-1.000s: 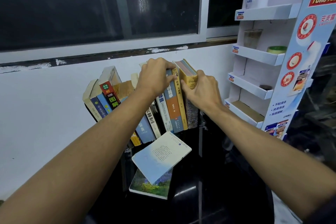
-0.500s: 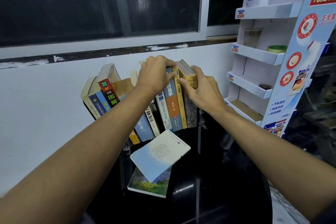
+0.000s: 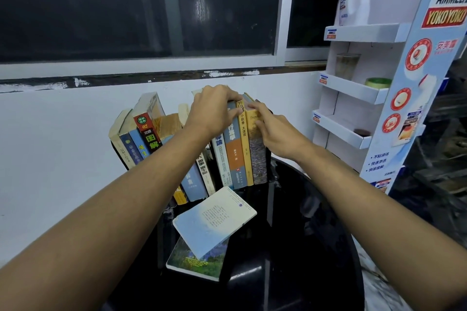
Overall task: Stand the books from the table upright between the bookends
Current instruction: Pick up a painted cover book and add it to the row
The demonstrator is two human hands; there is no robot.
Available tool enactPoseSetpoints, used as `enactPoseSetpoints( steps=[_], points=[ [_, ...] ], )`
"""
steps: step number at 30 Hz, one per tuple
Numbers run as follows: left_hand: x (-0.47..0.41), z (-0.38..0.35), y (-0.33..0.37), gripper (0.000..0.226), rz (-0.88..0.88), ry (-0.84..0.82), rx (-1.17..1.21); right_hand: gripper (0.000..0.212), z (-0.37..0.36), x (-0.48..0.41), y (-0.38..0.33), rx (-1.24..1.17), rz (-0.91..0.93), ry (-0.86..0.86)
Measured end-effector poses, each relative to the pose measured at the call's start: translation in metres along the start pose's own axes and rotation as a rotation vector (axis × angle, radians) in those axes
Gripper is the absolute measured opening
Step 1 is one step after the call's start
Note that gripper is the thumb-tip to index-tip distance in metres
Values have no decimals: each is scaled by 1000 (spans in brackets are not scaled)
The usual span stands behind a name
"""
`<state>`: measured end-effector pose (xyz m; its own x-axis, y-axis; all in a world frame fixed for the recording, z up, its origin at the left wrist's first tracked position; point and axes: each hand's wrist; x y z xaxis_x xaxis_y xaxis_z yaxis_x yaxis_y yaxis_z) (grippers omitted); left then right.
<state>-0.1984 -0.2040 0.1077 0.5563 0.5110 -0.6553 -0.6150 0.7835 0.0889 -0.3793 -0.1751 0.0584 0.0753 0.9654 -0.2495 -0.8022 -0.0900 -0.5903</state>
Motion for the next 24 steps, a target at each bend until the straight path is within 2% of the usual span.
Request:
enactPoseSetpoints(
  steps=[13, 20, 22, 24],
  points=[
    [0, 4, 2, 33, 17, -28, 13, 43, 1, -4, -1, -21, -30, -5],
    [16, 19, 11, 34, -49, -93, 104, 59, 12, 10, -8, 18, -30, -100],
    [29, 23, 14, 34, -88, -75, 132, 58, 16, 21, -10, 35, -1, -64],
    [45, 27, 17, 39, -116, -69, 147, 54, 20, 31, -11, 106, 17, 41]
  ],
)
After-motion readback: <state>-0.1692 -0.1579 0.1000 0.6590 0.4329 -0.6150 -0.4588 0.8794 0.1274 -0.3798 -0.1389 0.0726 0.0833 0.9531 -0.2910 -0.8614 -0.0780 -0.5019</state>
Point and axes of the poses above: each hand's wrist, its own x-axis away from the middle knuckle, its own z-axis out of the back of the hand, y = z × x, and after that the axes turned 15 degrees about -z, right-handed
